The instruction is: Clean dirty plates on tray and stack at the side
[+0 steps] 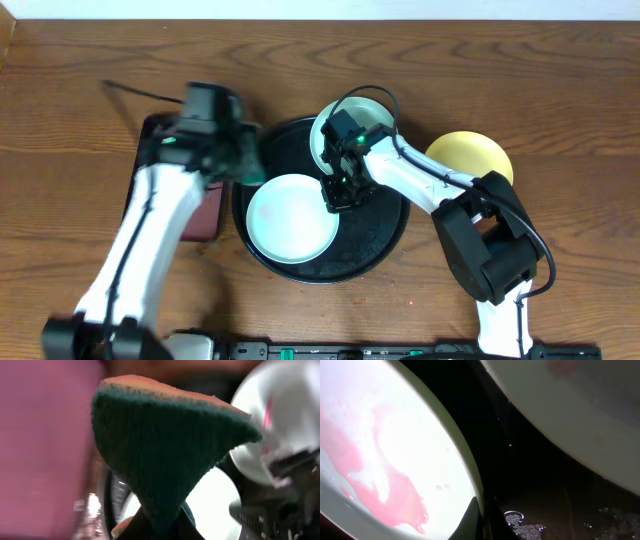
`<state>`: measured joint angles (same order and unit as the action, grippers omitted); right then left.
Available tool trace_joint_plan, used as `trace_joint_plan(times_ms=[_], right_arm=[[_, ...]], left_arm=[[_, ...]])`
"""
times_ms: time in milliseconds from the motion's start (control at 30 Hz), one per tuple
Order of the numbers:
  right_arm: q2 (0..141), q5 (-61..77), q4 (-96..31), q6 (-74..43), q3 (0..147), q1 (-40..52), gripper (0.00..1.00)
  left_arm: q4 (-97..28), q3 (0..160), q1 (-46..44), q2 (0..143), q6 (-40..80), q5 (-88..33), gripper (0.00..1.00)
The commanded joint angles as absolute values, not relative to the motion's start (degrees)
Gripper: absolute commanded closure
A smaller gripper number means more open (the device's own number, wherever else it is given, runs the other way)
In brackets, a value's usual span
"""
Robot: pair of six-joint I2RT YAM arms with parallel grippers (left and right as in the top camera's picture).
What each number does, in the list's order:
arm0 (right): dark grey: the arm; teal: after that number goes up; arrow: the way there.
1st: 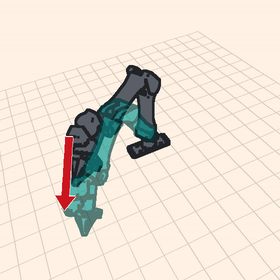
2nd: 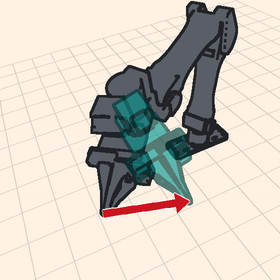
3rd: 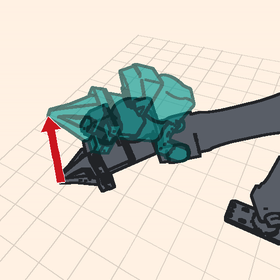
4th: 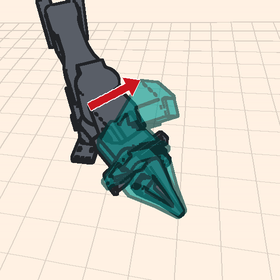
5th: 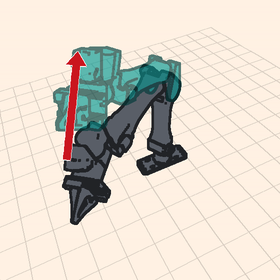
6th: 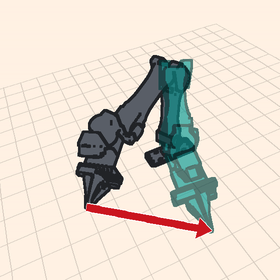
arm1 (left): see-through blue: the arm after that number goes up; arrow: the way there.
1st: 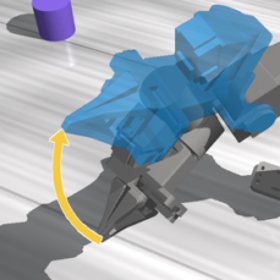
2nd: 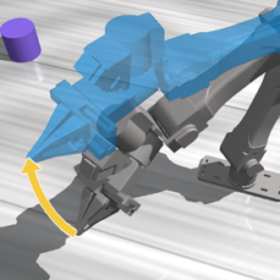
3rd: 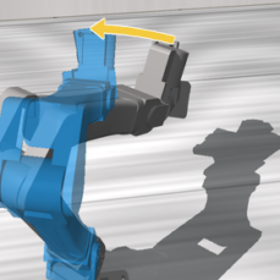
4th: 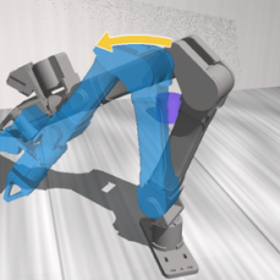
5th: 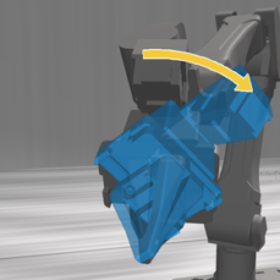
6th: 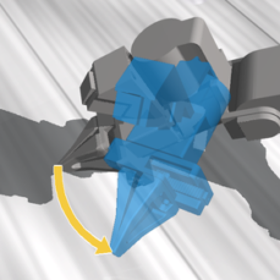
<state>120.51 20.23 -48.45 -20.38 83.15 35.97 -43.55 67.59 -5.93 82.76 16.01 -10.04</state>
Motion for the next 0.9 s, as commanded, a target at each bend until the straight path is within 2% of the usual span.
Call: trace_joint_plan(times_ms=[0, 167, 433, 733, 867], right_arm=[[117.8, 22.11, -47.24, -15.51, 84.33, 34.92, 0.99], [111.61, 19.05, -47.4, -12.51, 84.33, 33.39, 0.99], [102.17, 2.24, -48.45, -11.05, 84.33, 34.68, 0.99], [95.64, -24.64, -50.46, -11.64, 84.33, 43.75, 0.99], [94.85, -32.25, -51.75, -12.23, 84.33, 48.42, 0.99]], left_arm=[[-44.05, 68.6, -1.32, 80.4, 14.83, -8.08, 0.93], [-44.07, 68.55, 2.39, 80.71, 14.83, -8.08, 0.93], [-44.1, 68.47, 2.94, 81.8, 14.83, -8.08, 0.93], [-44.69, 68.47, 2.94, 83.22, 14.85, -8.08, 0.93], [-45.74, 68.47, 2.94, 84.53, 14.85, -8.08, 0.93]])
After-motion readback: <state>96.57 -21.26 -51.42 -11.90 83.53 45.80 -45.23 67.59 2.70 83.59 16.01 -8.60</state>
